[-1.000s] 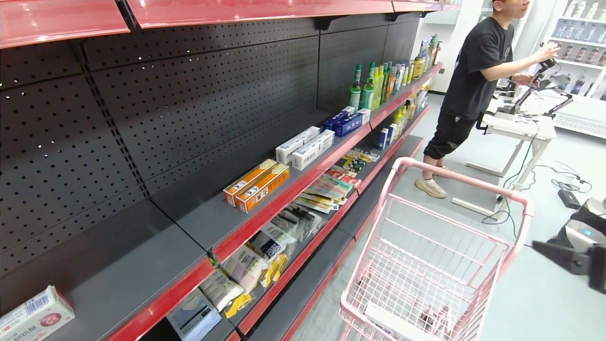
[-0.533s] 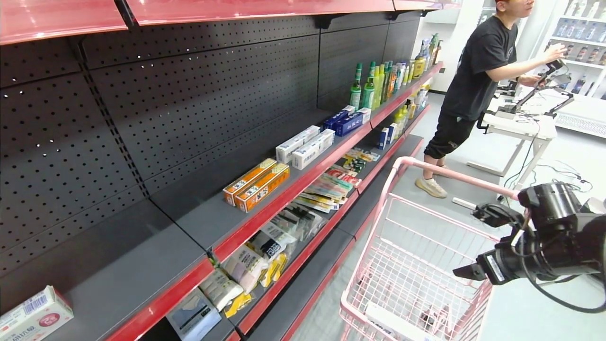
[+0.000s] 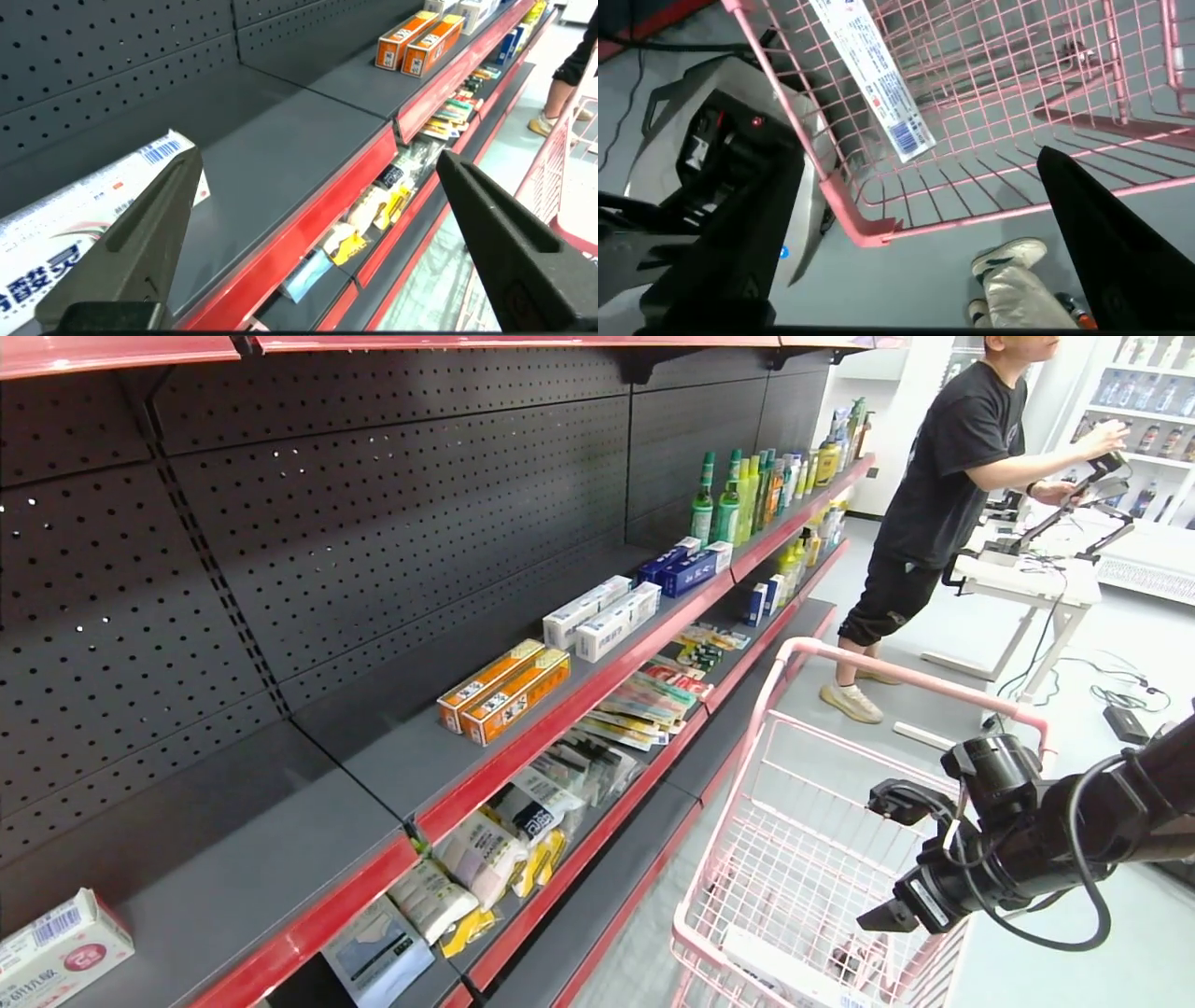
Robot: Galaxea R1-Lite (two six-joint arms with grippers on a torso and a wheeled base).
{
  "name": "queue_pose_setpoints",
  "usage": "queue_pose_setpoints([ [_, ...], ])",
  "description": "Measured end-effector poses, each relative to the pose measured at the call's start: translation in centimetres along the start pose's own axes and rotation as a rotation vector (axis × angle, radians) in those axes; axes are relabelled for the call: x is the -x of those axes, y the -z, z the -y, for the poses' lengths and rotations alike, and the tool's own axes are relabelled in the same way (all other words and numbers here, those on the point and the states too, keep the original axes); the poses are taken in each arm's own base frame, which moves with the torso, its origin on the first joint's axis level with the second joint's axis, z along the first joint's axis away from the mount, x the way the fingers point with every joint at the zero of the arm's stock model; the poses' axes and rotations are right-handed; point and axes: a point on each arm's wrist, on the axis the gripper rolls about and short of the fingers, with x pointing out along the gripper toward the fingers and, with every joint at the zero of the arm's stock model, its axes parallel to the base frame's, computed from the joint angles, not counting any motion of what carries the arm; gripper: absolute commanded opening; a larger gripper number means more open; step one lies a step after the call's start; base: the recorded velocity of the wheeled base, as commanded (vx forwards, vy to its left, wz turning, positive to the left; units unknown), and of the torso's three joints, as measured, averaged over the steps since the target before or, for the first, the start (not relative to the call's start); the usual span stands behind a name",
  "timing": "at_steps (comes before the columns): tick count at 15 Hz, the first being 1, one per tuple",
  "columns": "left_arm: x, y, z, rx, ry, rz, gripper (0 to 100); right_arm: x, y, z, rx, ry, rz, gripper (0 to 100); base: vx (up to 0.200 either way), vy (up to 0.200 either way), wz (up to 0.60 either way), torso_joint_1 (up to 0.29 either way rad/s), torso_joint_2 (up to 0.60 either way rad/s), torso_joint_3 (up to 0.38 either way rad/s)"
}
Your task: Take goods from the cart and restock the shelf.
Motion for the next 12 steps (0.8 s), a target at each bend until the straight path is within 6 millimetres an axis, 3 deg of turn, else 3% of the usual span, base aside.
queue_pose_setpoints([
  [12,0.0,0.0,0.0,0.0,0.0,0.0,100,-1.7,0.4,-0.3,0.115,-0.038,-0.049,100,0.0,0.0,0.0,-0.139,0.32,0.177],
])
